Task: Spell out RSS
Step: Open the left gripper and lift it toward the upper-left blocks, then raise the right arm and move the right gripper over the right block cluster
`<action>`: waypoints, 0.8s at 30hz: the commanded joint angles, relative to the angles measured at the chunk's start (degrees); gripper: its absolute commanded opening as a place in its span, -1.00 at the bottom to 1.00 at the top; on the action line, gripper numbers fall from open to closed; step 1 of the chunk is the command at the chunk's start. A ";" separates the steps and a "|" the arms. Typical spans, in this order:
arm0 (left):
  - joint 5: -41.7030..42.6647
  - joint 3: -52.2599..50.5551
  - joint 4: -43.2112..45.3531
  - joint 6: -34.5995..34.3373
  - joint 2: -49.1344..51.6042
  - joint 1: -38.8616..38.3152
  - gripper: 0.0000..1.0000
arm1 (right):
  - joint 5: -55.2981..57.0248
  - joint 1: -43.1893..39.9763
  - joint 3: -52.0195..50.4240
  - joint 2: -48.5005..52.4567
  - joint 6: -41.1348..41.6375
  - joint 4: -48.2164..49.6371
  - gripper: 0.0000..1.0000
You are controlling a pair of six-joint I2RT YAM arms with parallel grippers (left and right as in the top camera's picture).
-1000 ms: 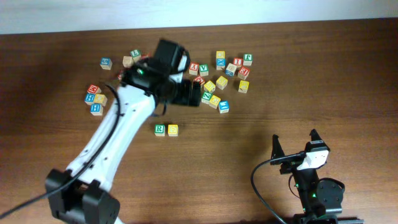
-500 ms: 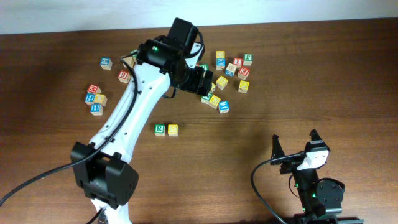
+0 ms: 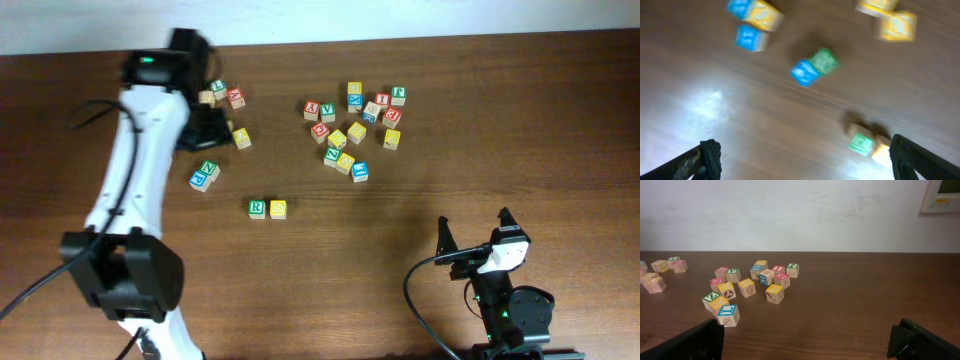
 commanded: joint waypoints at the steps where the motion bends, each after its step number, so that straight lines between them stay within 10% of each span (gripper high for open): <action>1: -0.22 0.28 -0.87 -5.25 -0.76 5.42 0.98 | -5.62 -0.39 -0.28 -0.50 2.27 2.78 0.97; 6: -0.09 0.28 -2.25 -5.25 -0.76 11.28 0.98 | -34.03 -0.39 -0.28 -0.50 21.94 9.55 0.97; 13: -0.09 0.28 -2.21 -5.25 -0.76 12.39 0.98 | -29.99 -0.39 0.28 -0.48 38.91 38.86 0.97; 19: -0.09 0.28 -2.21 -5.25 -0.76 12.39 0.98 | -21.03 -0.42 12.22 2.05 32.98 39.82 0.97; 24: -0.11 0.28 -2.21 -5.25 -0.76 12.39 0.98 | -20.92 -0.42 34.10 16.15 17.25 20.44 0.97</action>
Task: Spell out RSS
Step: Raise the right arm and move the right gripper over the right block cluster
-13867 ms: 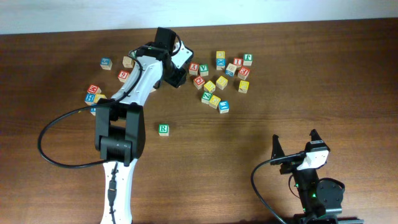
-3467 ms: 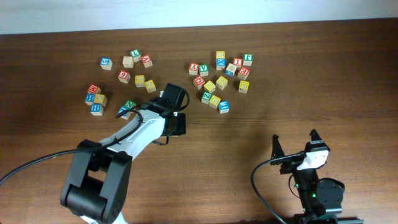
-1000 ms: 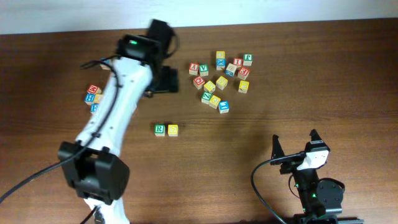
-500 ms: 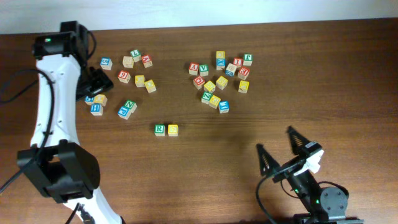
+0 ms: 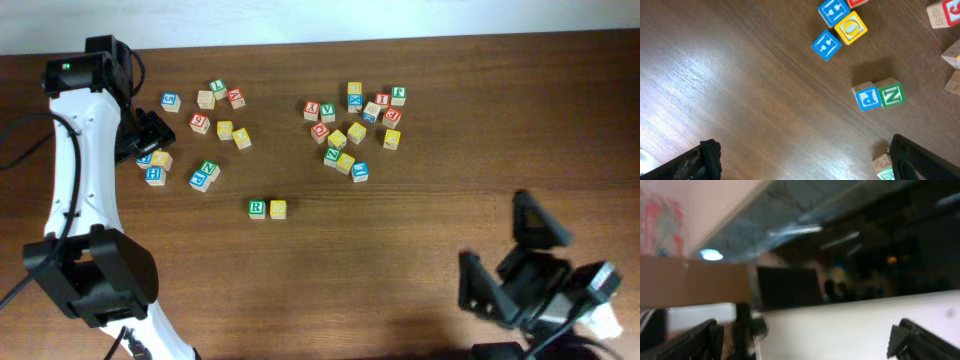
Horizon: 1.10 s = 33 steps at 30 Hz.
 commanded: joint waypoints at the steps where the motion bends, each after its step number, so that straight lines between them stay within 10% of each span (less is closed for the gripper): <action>1: -0.24 0.26 -0.07 -0.98 -0.76 0.15 0.98 | 1.79 -0.37 16.41 12.28 -13.88 -13.11 0.97; 14: -0.24 0.26 -0.07 -0.98 -0.76 0.15 0.98 | -1.86 3.39 75.93 73.29 -18.62 -77.13 0.96; 20: -0.26 0.26 -0.07 -0.98 -0.76 0.15 0.98 | -23.37 4.52 79.65 86.23 -15.06 -73.18 0.97; 33: -0.24 0.26 -0.07 -0.98 -0.76 0.15 0.98 | 22.56 19.26 81.79 103.03 10.10 -71.60 0.96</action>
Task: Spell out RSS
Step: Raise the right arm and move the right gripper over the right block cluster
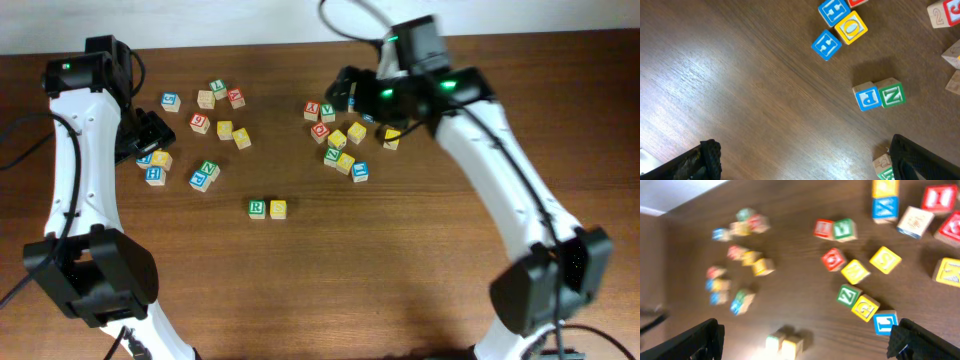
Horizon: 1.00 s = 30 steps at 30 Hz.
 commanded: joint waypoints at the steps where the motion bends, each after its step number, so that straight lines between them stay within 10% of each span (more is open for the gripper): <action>1: -0.28 0.33 -0.04 -0.96 -0.76 0.15 0.98 | 10.12 -0.20 2.38 5.18 6.58 0.20 0.97; 30: -0.28 0.33 -0.04 -0.96 -0.76 0.15 0.98 | 19.98 2.75 2.36 22.97 16.31 8.94 0.51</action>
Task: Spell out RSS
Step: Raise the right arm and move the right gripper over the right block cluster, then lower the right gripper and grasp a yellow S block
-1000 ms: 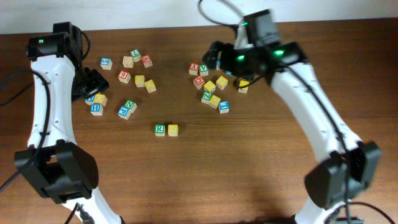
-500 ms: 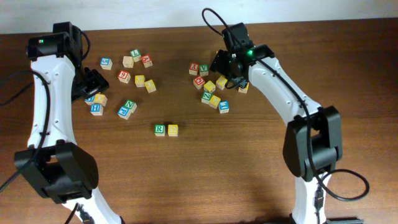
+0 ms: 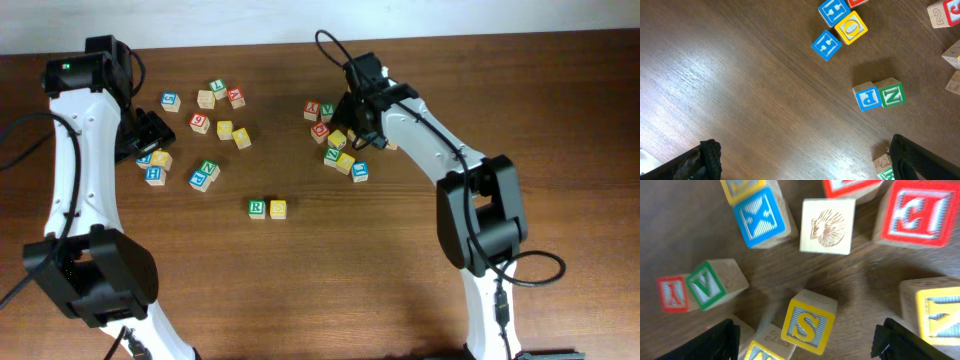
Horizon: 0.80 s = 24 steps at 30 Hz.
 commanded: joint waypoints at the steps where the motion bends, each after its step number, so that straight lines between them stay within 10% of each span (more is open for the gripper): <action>1: -0.28 0.33 -0.07 -0.96 -0.76 0.15 0.98 | 1.62 1.40 1.38 1.46 2.16 0.37 0.50; 16: -0.28 0.33 -0.07 -0.96 -0.76 0.15 0.98 | 3.93 1.42 1.33 5.75 3.93 1.46 0.38; 24: -0.31 0.33 -0.07 -0.96 -0.76 0.15 0.98 | 5.81 1.27 1.40 5.77 2.34 0.61 -0.11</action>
